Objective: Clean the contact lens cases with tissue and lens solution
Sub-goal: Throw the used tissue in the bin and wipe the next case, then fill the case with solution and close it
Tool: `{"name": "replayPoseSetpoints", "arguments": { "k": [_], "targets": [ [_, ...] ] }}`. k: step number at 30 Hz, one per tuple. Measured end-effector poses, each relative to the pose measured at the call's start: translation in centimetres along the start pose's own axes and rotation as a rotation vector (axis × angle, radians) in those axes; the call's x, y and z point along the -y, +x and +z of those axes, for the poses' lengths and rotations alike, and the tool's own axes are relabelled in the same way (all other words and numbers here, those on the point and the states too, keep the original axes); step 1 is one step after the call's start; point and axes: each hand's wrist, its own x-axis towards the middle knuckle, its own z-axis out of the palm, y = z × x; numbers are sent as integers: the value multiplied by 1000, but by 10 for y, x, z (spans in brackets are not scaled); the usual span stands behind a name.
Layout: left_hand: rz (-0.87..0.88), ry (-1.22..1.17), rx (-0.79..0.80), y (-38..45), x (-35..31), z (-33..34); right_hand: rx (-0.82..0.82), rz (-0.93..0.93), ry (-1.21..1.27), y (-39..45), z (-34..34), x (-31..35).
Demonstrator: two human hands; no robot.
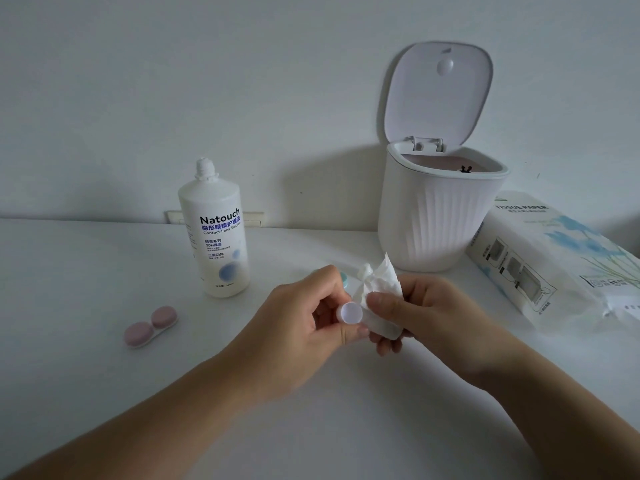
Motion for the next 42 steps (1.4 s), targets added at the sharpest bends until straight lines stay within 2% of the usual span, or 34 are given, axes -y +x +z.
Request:
{"name": "replayPoseSetpoints", "arguments": {
  "k": [6, 9, 11, 14, 18, 21, 24, 29, 34, 36, 38, 40, 42],
  "targets": [
    [-34, -15, 150, 2, 2, -14, 209, 90, -73, -4, -3, 1],
    [-40, -16, 143, 3, 1, -13, 206, 93, -88, -3, -4, 1],
    [-54, -46, 96, 3, 2, -12, 137, 62, -53, -2, -5, 0],
    [-85, -95, -6, 2, 3, -7, -78, -32, -52, 0, -5, -1],
    [-132, -121, -66, 1, 1, -2, -358, -202, -260, 1, -2, -3],
    [-202, -116, -61, 4, 4, -6, -498, -190, -414, 4, -11, -8],
    [-244, -65, -91, 6, 8, -11, -590, -99, -577, 8, -25, -15],
    [-250, -28, -105, 7, 9, -15, -591, 54, -759, 12, -33, -22],
    [-257, -27, -117, 7, 10, -17, -579, 114, -775, 11, -32, -21],
    [-260, -30, -123, 8, 10, -18, -560, 49, -772, 8, -31, -18],
    [-235, -21, -125, 8, 10, -19, -485, -131, -760, 4, -28, -11],
    [-200, -11, -134, 9, 9, -19, -391, -301, -641, -1, -19, -6],
    [-175, -11, -141, 10, 7, -18, -308, -304, -487, -3, -11, -3]
  ]
}}
